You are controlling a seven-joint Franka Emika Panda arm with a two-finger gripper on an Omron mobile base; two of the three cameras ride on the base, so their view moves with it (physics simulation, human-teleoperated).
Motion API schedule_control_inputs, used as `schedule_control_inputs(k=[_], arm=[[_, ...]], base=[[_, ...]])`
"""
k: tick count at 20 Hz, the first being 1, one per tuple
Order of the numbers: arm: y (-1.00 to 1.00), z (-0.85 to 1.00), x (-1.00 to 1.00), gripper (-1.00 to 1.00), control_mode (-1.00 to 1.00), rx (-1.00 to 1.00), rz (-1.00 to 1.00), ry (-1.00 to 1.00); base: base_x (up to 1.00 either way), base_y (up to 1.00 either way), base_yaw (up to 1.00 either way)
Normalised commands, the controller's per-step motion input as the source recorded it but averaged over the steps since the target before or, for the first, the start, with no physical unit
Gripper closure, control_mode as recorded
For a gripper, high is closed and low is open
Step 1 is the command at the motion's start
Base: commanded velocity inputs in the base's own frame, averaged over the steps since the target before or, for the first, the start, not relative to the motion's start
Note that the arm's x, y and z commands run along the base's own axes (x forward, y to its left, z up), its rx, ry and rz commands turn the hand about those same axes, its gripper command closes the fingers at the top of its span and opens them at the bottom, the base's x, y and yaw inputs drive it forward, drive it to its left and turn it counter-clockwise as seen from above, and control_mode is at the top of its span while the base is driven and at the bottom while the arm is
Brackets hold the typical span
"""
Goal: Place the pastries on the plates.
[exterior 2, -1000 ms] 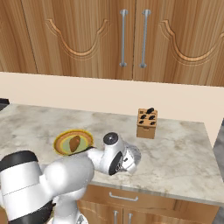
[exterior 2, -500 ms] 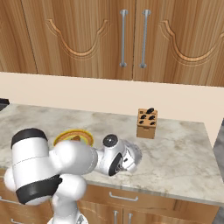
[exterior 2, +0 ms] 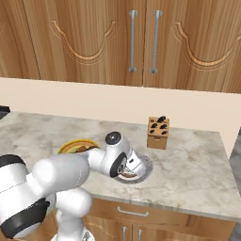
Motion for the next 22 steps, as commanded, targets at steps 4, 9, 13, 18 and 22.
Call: schedule_control_inputs(k=[4,9,13,18,22], arm=[[-0.18,0.96,-0.82,-1.00,-1.00,0.00,0.01,-0.24],[-0.16,1.00,-1.00,-1.00,-1.00,0.00,0.00,-0.29],[0.00,1.00,-1.00,-1.00,-1.00,0.00,0.00,-0.28],[0.11,1.00,-0.99,-1.00,-1.00,0.00,-0.03,-0.09],[0.01,1.00,-0.76,-1.00,-1.00,0.00,-0.02,0.01]], base=[[0.00,0.00,0.00],[0.00,0.00,0.00],[0.00,0.00,0.00],[0.00,0.00,0.00],[0.00,0.00,0.00]])
